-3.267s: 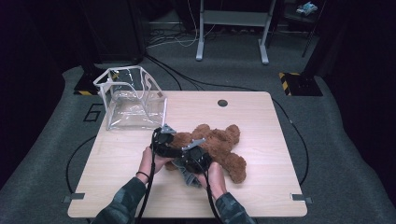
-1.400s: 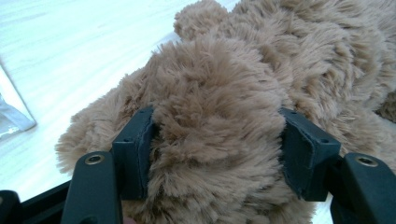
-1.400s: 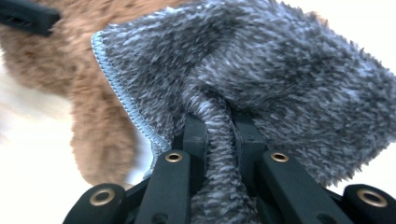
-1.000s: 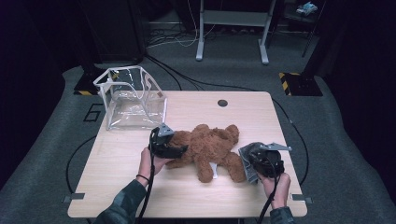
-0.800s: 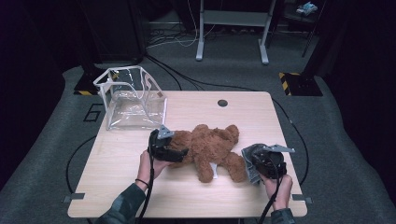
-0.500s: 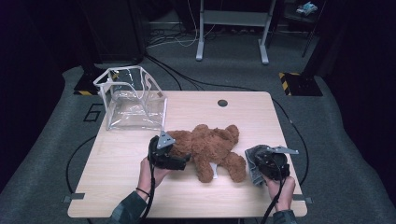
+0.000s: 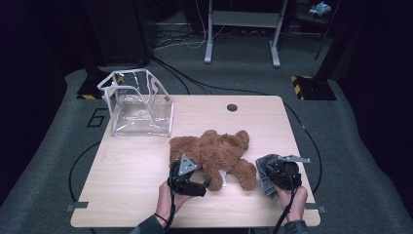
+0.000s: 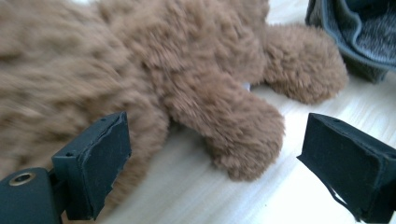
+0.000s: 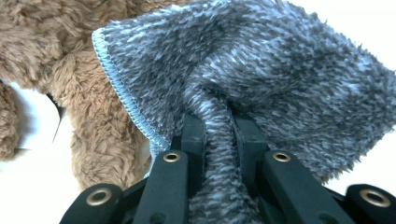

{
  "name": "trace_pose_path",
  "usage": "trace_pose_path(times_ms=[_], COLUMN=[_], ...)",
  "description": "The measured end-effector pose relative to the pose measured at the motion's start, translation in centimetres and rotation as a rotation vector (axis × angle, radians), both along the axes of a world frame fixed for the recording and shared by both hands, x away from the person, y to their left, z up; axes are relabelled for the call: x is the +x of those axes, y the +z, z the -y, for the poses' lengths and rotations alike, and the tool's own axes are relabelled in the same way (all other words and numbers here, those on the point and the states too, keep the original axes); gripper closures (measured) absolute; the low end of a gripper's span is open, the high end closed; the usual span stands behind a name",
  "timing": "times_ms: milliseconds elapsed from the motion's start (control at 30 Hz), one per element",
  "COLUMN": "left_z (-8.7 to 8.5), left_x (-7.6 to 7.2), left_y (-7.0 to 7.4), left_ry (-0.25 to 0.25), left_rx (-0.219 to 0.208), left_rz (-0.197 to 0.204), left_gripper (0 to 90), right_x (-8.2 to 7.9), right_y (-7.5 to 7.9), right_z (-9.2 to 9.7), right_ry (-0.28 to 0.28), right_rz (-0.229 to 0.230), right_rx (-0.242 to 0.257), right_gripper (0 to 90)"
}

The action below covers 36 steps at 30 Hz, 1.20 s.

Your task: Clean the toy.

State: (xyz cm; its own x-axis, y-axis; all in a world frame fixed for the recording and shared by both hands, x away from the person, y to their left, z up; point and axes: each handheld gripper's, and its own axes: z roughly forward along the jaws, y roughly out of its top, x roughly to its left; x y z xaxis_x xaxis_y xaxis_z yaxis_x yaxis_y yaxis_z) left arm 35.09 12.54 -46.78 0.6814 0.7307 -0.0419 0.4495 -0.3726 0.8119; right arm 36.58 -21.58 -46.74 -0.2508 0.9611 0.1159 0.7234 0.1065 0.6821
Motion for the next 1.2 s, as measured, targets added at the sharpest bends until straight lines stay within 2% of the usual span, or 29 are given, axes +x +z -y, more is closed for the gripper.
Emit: trace_pose_path(times_ms=[100,467,600,667,700,833,1000,1200], left_z=[0.5,2.8,2.9,3.0,3.0,3.4,3.7,4.0], left_x=[-0.1,0.0,0.1,0.2,0.2,0.4,0.6,0.9], left_y=[-0.7,-3.0,-3.2,-3.2,-3.2,-3.6,-3.8,-4.4], left_ry=[0.006,0.015,0.015,0.025,0.021,0.014,0.013,0.025], left_rx=[-0.016,-0.016,-0.007,-0.017,-0.004,0.004,0.012,0.021], left_rz=[-0.02,-0.049,-0.047,-0.053,-0.045,-0.063,-0.06,-0.082], left_gripper=[7.6,7.8,8.1,8.5,9.2,10.2,12.4,14.1], right_x=[0.1,0.4,0.3,0.3,0.3,0.3,0.3,0.4], right_y=[0.0,0.2,0.2,0.3,0.2,0.3,0.4,0.5], right_z=[0.0,0.1,0.2,0.2,0.2,0.2,0.0,-0.2], right_ry=[-0.004,-0.016,-0.016,-0.015,-0.013,-0.019,-0.009,-0.006], right_rz=[0.001,-0.004,-0.003,-0.003,-0.002,-0.004,0.006,0.008], right_rx=[-0.001,-0.02,-0.021,-0.022,-0.021,-0.019,-0.022,-0.024], right_gripper=[77.8,77.8,77.8,77.8,77.8,77.8,77.8,77.8])
